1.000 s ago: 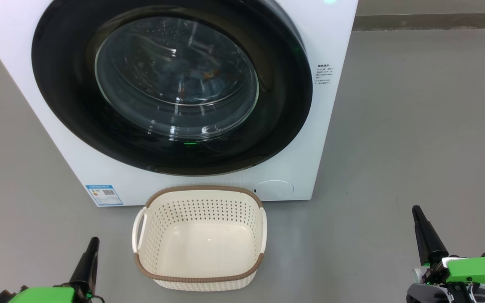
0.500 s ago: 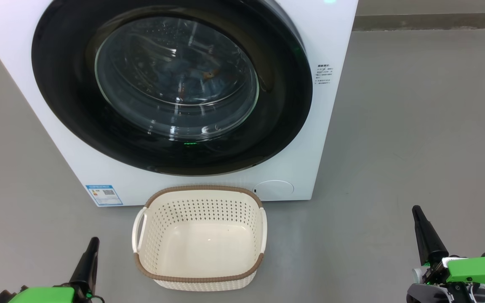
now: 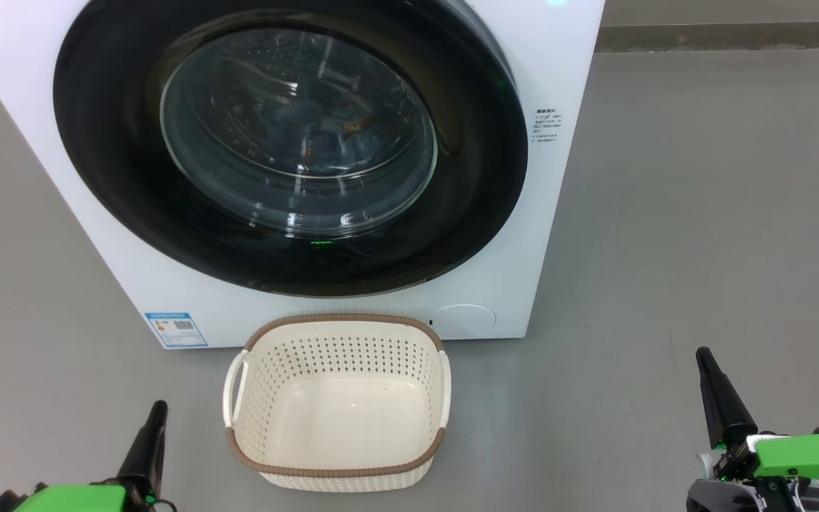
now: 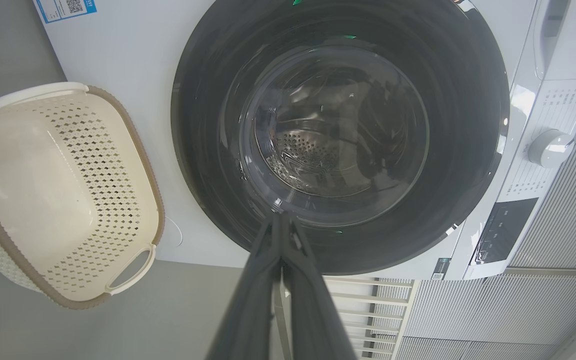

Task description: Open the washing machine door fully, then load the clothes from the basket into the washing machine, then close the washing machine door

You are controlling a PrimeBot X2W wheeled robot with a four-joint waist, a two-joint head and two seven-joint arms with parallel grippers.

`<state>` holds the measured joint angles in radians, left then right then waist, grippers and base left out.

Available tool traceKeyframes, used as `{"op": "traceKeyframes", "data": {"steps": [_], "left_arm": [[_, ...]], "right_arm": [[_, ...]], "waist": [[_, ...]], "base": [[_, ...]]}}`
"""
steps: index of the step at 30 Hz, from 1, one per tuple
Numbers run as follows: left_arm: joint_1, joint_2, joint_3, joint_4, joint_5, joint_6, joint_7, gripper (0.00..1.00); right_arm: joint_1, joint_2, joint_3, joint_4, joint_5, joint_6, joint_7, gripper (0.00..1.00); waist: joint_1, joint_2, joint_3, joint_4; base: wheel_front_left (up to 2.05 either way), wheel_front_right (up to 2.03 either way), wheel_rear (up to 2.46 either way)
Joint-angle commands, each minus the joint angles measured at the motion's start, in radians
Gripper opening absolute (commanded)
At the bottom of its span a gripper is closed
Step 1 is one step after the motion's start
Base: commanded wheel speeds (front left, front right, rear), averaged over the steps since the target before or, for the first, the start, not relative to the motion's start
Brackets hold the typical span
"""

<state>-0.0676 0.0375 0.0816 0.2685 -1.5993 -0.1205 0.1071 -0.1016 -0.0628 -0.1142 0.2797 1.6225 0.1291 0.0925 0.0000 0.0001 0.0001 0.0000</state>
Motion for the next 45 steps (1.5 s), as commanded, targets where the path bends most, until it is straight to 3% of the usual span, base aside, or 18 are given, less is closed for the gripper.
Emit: {"op": "traceKeyframes", "data": {"steps": [1, 45], "left_arm": [[-0.048, 0.013, 0.034, -0.018, -0.008, -0.009, 0.007, 0.0], [-0.048, 0.013, 0.034, -0.017, -0.008, -0.009, 0.007, 0.0]], "right_arm": [[-0.013, -0.001, 0.017, -0.029, 0.001, 0.002, 0.007, 0.0], [-0.013, 0.002, 0.014, -0.029, -0.003, 0.002, 0.01, 0.0]], "waist": [[0.0, -0.0001, 0.0, 0.0], [0.0, -0.0001, 0.0, 0.0]], "base": [[0.0, 0.0, 0.0], [0.0, 0.0, 0.0]]}}
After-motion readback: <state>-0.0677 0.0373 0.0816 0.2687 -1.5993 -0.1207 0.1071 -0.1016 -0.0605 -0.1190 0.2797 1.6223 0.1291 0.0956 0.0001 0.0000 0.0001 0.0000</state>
